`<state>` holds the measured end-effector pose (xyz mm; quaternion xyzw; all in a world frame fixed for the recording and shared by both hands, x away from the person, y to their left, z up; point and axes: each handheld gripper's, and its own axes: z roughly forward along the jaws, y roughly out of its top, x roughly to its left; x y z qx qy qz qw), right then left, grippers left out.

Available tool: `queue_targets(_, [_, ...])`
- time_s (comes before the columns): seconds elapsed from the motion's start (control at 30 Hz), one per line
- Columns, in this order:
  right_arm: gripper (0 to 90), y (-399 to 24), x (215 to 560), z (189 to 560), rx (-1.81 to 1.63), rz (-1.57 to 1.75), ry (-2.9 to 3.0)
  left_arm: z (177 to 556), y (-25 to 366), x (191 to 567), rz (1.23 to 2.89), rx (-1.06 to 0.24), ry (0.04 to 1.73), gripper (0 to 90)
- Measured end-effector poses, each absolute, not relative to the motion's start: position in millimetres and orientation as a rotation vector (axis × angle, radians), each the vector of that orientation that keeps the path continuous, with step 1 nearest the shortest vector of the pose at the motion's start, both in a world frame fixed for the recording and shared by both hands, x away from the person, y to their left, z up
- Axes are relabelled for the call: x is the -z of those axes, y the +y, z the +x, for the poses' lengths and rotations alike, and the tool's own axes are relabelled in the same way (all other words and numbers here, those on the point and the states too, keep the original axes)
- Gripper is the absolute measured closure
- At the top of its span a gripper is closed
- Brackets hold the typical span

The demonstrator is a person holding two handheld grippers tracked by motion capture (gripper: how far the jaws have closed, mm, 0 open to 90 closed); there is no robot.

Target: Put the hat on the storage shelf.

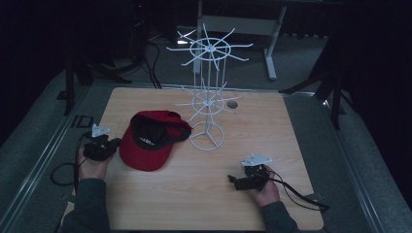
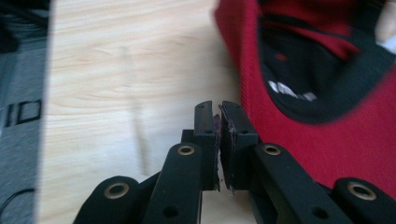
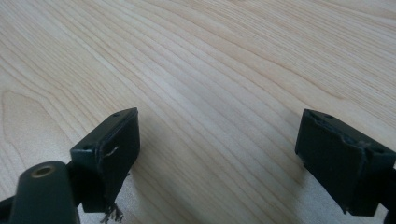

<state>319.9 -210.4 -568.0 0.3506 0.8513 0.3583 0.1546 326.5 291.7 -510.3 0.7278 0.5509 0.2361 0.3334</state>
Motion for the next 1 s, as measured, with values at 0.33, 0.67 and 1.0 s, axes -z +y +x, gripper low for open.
queue_targets(0.33, [13.6,-210.4,568.1,319.9,-1.027,1.002,2.439,311.1,255.3,513.3,1.962,-0.452,1.3,84.0])
queue_targets(0.67, [13.6,-210.4,568.1,320.0,-1.027,1.002,2.439,308.1,266.0,494.2,1.78,-0.431,1.339,64.7])
queue_targets(1.0, [13.6,-210.4,568.1,319.9,-1.028,1.003,2.439,328.5,250.1,513.1,1.862,-0.271,1.328,57.4])
